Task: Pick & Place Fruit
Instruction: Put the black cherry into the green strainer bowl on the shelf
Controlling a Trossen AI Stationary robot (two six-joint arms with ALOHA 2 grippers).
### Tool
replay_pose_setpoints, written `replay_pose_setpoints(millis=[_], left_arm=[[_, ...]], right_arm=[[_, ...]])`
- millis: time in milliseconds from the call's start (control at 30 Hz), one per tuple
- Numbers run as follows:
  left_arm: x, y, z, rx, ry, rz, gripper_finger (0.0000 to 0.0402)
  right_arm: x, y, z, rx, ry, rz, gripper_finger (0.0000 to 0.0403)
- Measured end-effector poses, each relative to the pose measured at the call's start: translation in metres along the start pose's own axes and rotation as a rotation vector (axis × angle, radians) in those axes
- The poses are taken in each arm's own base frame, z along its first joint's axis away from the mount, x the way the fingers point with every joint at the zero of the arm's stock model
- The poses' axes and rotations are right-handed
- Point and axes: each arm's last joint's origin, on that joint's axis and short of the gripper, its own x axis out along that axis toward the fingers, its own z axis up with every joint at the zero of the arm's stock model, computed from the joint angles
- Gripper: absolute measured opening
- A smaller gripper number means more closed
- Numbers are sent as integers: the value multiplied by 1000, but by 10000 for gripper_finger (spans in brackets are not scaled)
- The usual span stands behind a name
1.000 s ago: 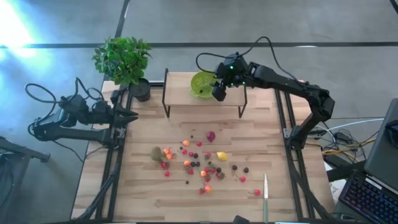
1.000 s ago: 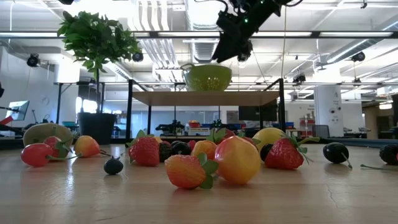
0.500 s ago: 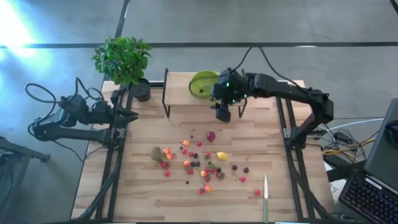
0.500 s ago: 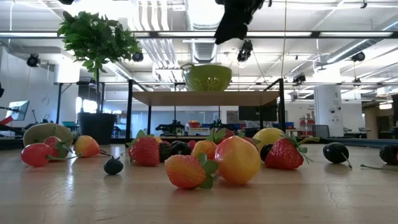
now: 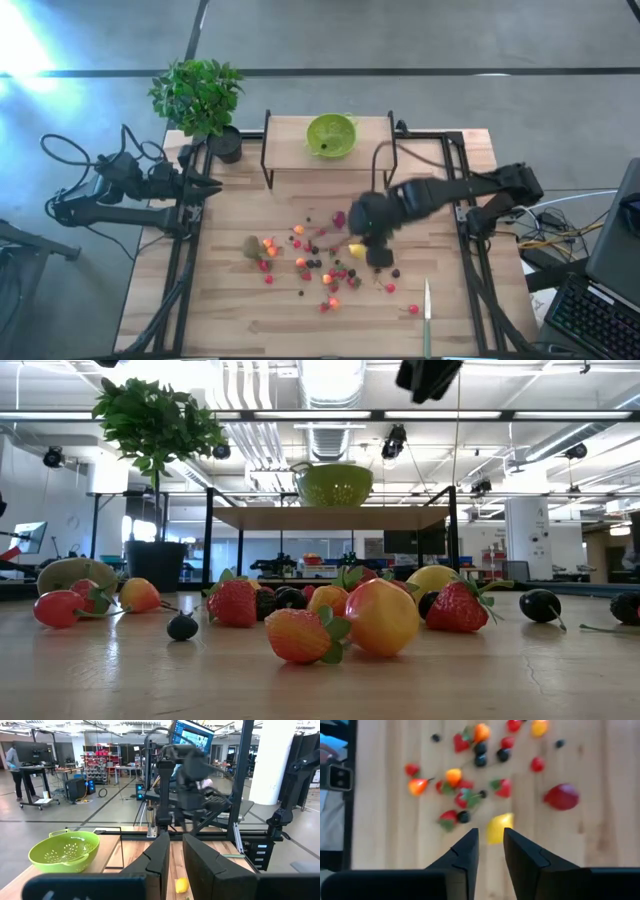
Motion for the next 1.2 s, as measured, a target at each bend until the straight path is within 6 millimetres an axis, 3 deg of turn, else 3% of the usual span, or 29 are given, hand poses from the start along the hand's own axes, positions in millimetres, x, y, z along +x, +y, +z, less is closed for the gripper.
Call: replay_pose_setpoints(millis=[300,533,733,1200], left_arm=[[0,0,0,0,0,0,62],[0,0,0,0,0,0,62],[0,0,0,0,0,0,62],[0,0,0,0,0,-1,62]], right_arm=[[16,56,-35,41,67,-57,46],[36,76,-66,107,94,-157,59],[61,75,-85,89,79,-228,102],[109,46,-105,209,55,-231,200]])
